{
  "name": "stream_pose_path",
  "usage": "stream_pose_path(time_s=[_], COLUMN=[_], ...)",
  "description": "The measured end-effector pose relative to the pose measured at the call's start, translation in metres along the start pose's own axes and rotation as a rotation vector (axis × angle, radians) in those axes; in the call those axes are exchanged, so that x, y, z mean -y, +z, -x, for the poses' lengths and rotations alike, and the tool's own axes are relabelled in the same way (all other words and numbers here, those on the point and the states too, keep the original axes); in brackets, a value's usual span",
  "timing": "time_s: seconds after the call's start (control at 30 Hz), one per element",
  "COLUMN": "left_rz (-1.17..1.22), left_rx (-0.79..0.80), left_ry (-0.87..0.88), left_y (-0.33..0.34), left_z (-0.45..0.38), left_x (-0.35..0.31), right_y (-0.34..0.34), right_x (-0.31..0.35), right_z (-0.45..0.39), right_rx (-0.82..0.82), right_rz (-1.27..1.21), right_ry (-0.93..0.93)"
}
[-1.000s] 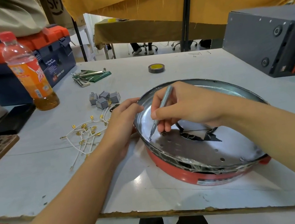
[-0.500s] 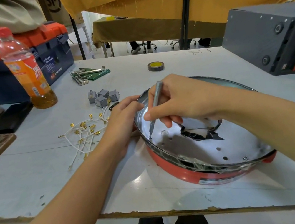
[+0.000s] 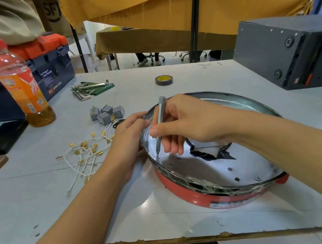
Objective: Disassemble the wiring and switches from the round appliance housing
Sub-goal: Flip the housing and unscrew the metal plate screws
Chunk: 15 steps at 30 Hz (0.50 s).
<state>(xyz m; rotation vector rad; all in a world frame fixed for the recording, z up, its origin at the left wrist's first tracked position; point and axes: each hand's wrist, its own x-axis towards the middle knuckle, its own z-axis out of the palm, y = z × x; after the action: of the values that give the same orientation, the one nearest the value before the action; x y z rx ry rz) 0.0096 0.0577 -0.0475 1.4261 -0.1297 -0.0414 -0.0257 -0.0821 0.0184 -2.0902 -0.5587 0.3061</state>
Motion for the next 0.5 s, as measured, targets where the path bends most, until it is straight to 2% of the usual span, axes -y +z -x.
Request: stream_pose_path(time_s=[0.5], left_rz=[0.017], left_rx=[0.047], left_ry=[0.037], left_y=[0.002], left_z=[-0.002], left_x=[-0.001], right_y=[-0.017], right_x=[0.005], right_z=[-0.01], right_rx=[0.189], right_rz=[0.14], right_ry=[-0.04])
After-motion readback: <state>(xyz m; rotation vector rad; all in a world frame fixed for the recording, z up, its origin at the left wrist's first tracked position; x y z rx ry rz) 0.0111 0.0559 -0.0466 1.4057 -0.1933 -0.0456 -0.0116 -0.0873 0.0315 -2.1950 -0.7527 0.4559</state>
